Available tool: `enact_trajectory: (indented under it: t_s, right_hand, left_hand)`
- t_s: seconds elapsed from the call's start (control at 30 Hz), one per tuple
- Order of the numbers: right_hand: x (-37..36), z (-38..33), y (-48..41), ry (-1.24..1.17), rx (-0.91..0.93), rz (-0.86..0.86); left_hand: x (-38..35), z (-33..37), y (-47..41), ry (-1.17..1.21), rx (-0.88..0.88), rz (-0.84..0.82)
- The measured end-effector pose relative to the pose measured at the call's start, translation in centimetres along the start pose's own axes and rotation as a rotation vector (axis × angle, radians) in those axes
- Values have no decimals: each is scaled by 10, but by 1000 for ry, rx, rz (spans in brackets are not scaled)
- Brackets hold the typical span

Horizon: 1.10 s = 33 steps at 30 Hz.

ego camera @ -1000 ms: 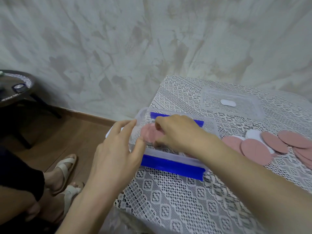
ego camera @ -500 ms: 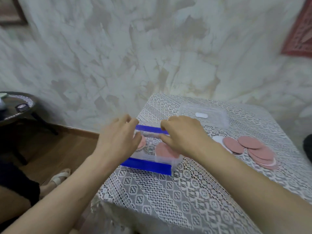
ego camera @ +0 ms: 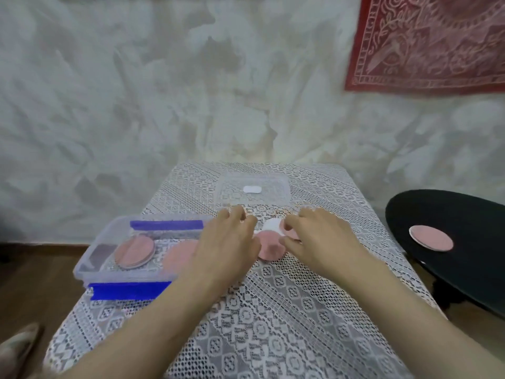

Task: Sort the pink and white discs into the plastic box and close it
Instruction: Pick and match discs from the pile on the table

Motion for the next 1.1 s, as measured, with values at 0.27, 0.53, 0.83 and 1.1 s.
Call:
enact_trajectory:
  t_s: [0.27,0.53,0.83,1.1]
  right_hand:
    - [-51,41,17,-177,-122,-56]
    - [-65,56,-6,-299,-163,-34]
    - [-76,52,-2,-488,-245,-91]
    - [-83,52,22,-830,-317,-92]
  left_hand:
    - [-58,21,17,128,129,-92]
    - [-57,26,13,180,45,-88]
    - [-58,29,24,255,3,-101]
    - [-48,37,40,312,15,-151]
Point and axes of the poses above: each hand's wrist, its own y-axis away from the middle knuckle, its own x-axis out of the back of the hand, z = x × y, the point moved 9 cm from there along -y, towards the middle knuckle, and after that the axes turned 2 degrees about x, right-handed, at the moved point
